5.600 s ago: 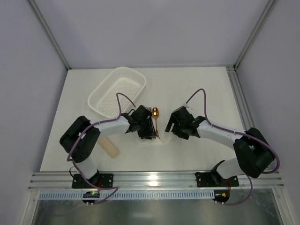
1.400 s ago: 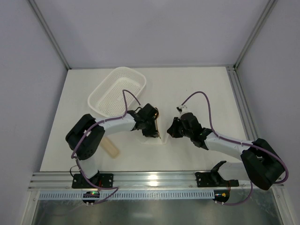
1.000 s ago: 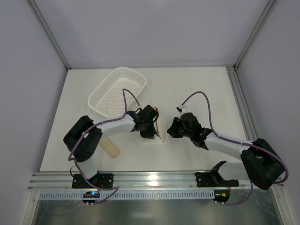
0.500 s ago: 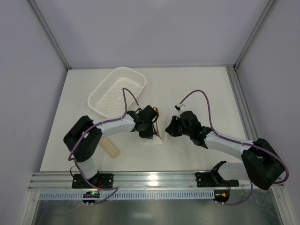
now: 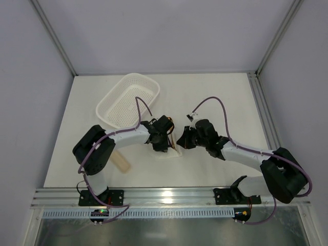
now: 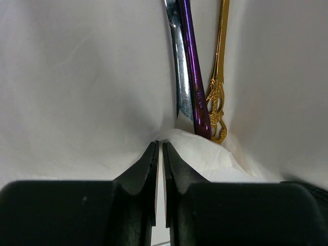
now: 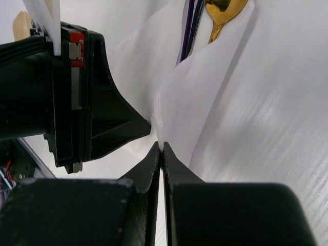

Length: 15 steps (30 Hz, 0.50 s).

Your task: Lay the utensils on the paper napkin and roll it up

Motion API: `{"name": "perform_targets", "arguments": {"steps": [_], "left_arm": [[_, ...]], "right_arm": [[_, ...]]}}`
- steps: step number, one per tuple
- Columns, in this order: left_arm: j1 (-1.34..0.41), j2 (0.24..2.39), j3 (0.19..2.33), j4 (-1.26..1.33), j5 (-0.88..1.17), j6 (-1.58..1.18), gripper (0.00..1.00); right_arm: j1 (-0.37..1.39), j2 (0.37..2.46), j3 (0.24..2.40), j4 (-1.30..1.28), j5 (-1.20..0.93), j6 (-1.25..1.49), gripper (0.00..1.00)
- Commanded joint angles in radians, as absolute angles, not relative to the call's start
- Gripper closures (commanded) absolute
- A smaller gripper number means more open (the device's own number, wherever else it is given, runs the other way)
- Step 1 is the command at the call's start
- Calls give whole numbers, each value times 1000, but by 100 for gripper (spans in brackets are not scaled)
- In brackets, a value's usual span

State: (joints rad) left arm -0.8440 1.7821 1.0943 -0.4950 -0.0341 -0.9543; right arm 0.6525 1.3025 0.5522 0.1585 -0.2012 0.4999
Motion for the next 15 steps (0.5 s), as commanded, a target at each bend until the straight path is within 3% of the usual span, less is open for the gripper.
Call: {"name": "perform_targets", "arguments": {"steps": [1,15], "left_arm": [[-848,1787,1123,-499,-61,-968,89],[-845,1795,1117,-492,-41,-1005,88]], "right_arm": [[652,1325,591,241,-284,468,96],[681,1430,643,327,-380,433,96]]}}
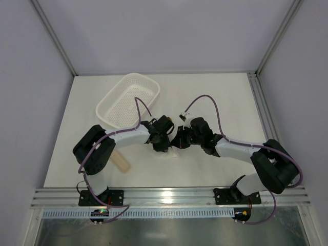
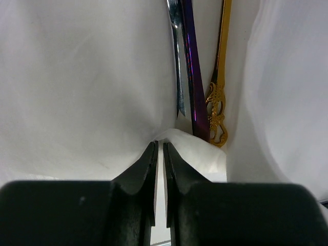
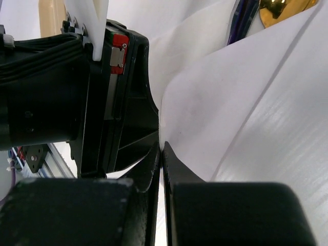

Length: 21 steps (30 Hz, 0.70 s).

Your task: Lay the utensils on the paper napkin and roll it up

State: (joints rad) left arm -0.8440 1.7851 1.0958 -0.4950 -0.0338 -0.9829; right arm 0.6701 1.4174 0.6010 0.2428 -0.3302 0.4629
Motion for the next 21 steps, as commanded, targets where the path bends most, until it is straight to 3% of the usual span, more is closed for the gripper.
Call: {"name": "perform_targets", "arguments": {"steps": [1,11,21], "left_arm": [[-842,1795,1117,-491,-38,-1006,88],[-825,1772,1098,-505,-38,-1037,84],[-775,1710,1043,-512,-14,-1078,69]], "right_arm": [[683,1449,649,327,-387,430,96],[692,1522,719,282,-440,362,96],[692,1554,735,245,-426,334,96]]}}
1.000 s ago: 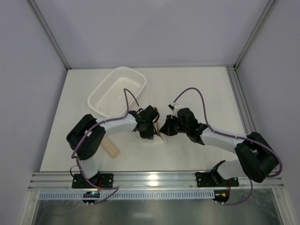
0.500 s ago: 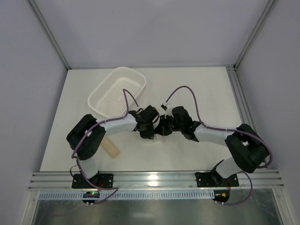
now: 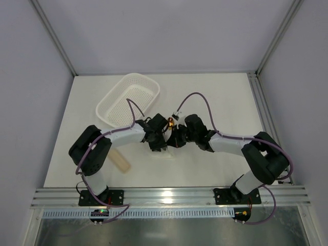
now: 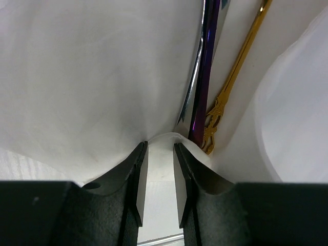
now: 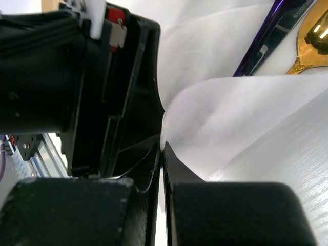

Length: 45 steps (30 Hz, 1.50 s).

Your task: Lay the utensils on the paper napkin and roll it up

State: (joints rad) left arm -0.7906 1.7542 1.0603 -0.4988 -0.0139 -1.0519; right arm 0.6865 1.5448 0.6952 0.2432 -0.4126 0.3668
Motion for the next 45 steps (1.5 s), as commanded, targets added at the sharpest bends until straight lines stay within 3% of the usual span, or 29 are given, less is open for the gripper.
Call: {"name": "perform_targets", "arguments": {"steps": [1,9,26,39,45], "left_arm": [[-772,1707,1040,-512,-11,-1078,69],[-770,1689,1040,-529,-6,-1085,69],[-775,1643,976,-520,37,-1017,90],[-773,1648,957,-488,31,-1025,92],[-762,1605,960,-540,-21,-1031,82]], "right_arm": [[693,1562,738,241,-429,333,96],[693,1582,753,227,-442,319,96],[693,1589,767,203,-425,318,96],[719,1669,870,109,-474,249,96],[733,1729,905,69,-462,201,96]]}}
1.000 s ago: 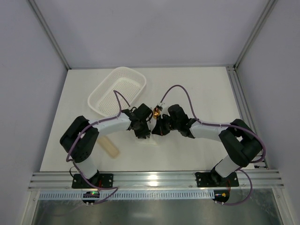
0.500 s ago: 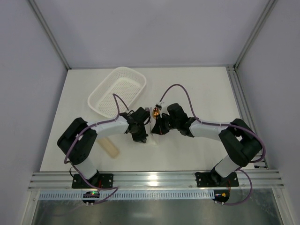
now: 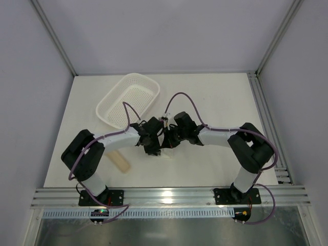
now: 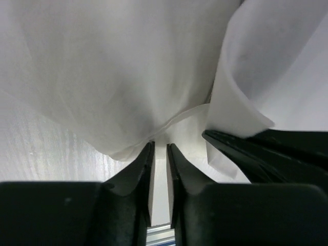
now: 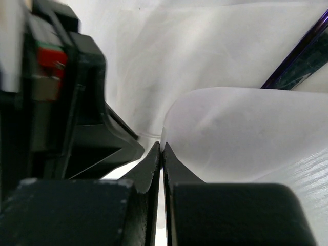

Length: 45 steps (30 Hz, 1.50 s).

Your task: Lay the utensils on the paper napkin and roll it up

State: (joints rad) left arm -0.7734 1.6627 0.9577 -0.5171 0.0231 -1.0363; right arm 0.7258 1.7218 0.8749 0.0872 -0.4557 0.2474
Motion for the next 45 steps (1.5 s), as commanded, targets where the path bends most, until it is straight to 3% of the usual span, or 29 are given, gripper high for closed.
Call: {"name": "perform_targets", "arguments": {"steps": [1,6,13,18,23,30,42,45], "left_arm": [[-752,1589,957,-554,-26,-1035,76],[-704,1549,943,-575,-37,-1046,62],[-657,1517,953,-520,-25,-1039,41],[-655,1543,960,-440,44,-1034,37],[-655,1581,946,-384,84,-1026,39],[-655,1631,968,-379,86,-1019,52],[-655,1690,992,-383,71,-1034,60],[-655,1687,992,-388,64,-1032,67]], "right_arm": [[733,1735,902,69,-457,199,96],[738,1753,893,75,-453,193,94],[744,1753,890,81,-448,190,77],[744,1753,885,87,-446,195,76],[745,1741,874,92,-437,195,76],[744,1726,857,106,-425,201,76],[744,1717,851,110,-423,199,76],[746,1710,853,104,-428,199,76]]}}
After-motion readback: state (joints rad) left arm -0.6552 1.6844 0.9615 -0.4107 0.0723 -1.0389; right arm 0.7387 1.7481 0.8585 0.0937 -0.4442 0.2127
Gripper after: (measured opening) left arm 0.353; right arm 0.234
